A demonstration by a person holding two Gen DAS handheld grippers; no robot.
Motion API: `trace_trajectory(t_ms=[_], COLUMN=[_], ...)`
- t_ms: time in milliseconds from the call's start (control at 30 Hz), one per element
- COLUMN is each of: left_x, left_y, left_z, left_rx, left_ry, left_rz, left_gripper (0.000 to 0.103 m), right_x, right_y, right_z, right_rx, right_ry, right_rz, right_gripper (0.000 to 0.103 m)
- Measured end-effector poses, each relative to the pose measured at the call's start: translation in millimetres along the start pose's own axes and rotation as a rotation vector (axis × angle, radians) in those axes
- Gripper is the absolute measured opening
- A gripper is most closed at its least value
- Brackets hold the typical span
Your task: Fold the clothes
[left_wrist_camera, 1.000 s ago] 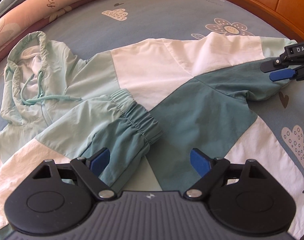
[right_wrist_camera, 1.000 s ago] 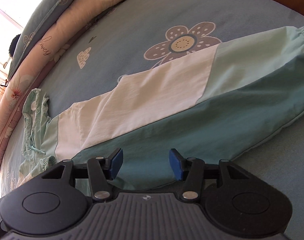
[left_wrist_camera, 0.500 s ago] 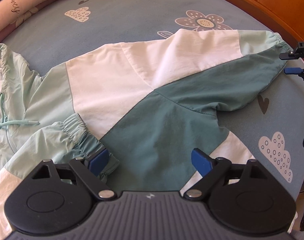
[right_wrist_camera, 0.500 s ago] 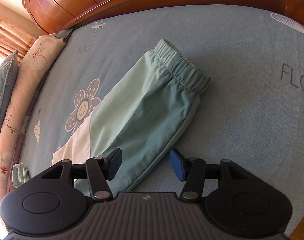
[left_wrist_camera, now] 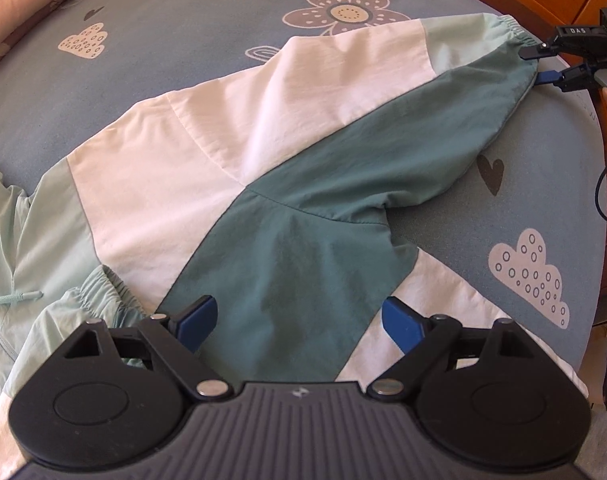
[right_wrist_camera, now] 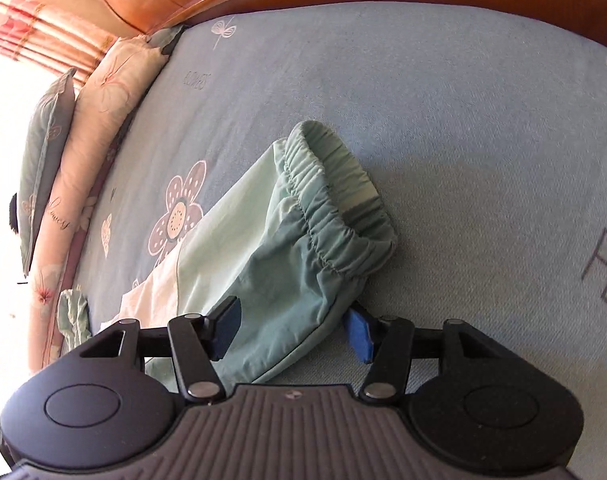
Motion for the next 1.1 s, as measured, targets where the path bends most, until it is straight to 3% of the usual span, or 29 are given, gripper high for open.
trace_trajectory(t_ms=[233, 433, 533, 700, 800, 867, 933, 1100], left_x=[-14, -21, -22, -24, -28, -30, -31, -26], left_y=[-8, -12, -15, -18, -20, -19, -18, -11], left_z=[7, 12, 14, 15, 15, 16, 15, 13], left_rx=[0.012, 0.004, 0.002, 0.002, 0.004, 0.0, -0.001, -0.014], left_ry=[-0.046, -0.043, -0.033, -0.005, -0.001, -0.007, -0.005, 0.015], left_rz=[-0.018, -0.042, -0.048, -0.067, -0.076, -0.079, -0.083, -0.076], left_gripper=[0.089, 0.089, 0.089, 0.089, 0.089, 0.089, 0.089, 0.089], right_x=[-8, -6, -11, -5, 4, 10, 6, 12], right_y=[3, -14, -15, -17, -20, -20, -18, -18], right_z=[42, 41, 43, 40, 39, 35, 35, 30], right_rx=[-0.001, 0.144, 0.136, 0.123, 0.11, 0.095, 0.082, 0.049], right_ry=[0.003, -0.037, -0.108, -0.076, -0.02, 0.05, 0.053, 0.047], right_rz=[0.061, 0.187, 0.237, 0.215, 0.124, 0.04, -0.026, -0.121], right_gripper=[0.062, 0.075, 0.075, 0.076, 0.07, 0.056, 0.033, 0.027])
Point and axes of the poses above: each gripper's, at about its wrist camera, not at the fingertips, and y roughly against the way its jaws point, x to its left, z to its top, the point moved 8 cm from there along -y, roughly the way its jaws point, and after that the axes turned 11 degrees about -y, right-handed, at the moved point
